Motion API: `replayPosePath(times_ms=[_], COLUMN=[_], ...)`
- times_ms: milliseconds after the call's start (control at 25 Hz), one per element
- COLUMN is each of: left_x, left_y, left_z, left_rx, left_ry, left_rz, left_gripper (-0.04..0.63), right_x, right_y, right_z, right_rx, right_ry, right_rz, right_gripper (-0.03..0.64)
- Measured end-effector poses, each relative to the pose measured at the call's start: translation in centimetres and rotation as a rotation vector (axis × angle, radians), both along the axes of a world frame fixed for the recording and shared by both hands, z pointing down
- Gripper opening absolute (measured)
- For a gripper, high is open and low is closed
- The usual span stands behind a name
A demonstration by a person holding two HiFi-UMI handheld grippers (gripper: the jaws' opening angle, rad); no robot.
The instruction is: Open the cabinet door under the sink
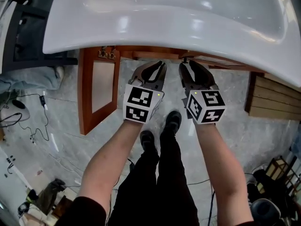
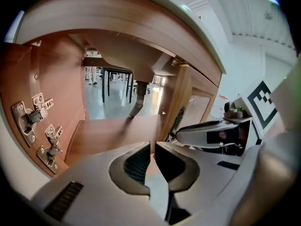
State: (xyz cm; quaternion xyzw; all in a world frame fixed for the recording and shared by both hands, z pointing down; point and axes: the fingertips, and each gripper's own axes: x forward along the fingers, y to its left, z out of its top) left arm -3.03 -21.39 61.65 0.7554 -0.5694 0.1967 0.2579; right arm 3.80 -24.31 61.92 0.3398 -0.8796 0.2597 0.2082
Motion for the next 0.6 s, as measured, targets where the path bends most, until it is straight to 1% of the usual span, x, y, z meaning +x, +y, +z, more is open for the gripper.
replayPosePath(times_ms=[200, 320, 600], left_x=[-0.6, -1.1, -2.6], left_y=[-0.7, -1.2, -1.7], left_z=[0.4, 0.3, 0.1], left_rx=[0.003, 0.011, 0.037], left_ry=[-0.008, -0.020, -0.050], left_rz=[0.003, 0.008, 0.020], left_gripper=[0.044, 0.044, 0.044], right_x=[-0.6, -0.5, -0.7], right_y=[-0.7, -1.0, -0.9], right_z=[0.8, 1.1, 1.3], right_rx=[-0.004, 0.009, 0.065], right_ry=[0.017, 0.040, 0.140], right_rz=[0.004, 0.020, 0.000], right_gripper=[0.138, 0.110, 0.114])
